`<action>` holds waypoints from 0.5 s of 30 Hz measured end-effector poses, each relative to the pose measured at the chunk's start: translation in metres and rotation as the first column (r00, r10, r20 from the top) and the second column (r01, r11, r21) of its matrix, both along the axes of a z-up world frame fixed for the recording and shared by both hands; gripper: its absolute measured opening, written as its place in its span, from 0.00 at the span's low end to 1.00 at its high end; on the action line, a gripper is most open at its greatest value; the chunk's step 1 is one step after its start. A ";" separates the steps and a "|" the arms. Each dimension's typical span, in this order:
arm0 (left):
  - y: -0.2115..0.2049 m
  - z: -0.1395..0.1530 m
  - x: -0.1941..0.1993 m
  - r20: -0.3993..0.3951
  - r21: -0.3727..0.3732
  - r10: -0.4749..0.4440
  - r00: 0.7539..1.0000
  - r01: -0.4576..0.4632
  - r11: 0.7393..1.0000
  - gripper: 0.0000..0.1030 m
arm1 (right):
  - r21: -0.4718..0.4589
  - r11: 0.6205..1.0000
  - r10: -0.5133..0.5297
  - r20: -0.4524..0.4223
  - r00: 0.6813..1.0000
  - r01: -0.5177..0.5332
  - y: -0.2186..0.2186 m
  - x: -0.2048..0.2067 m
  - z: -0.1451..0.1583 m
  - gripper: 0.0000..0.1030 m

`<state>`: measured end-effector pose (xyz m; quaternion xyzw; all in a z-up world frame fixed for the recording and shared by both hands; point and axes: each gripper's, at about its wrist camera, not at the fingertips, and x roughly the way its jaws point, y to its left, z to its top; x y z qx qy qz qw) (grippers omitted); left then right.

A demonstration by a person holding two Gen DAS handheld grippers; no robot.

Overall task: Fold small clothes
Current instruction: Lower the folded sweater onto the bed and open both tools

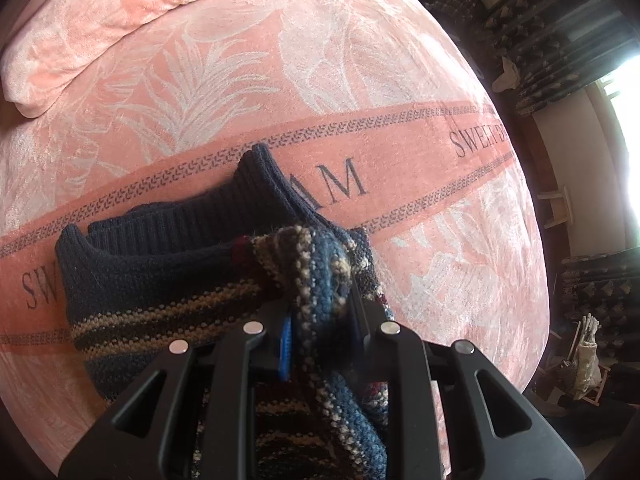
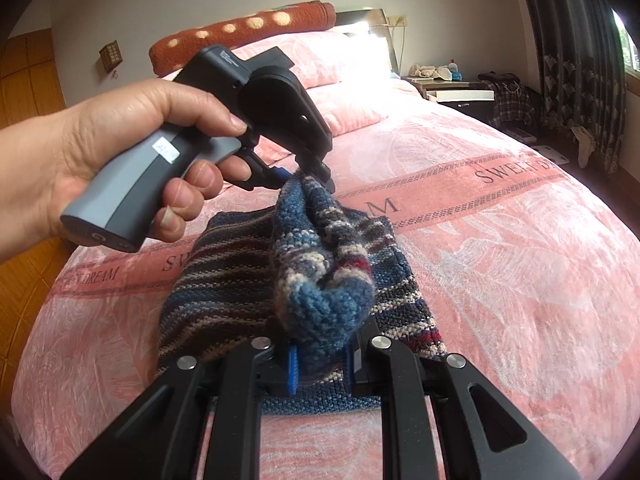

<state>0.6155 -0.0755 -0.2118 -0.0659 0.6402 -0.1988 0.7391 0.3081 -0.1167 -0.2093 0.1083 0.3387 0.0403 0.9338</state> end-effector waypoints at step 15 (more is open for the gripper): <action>-0.037 -0.016 -0.001 0.055 0.186 -0.014 0.998 0.003 0.983 0.20 | 0.123 0.992 -0.008 -0.107 0.994 0.021 -0.028 0.010 -0.026 0.15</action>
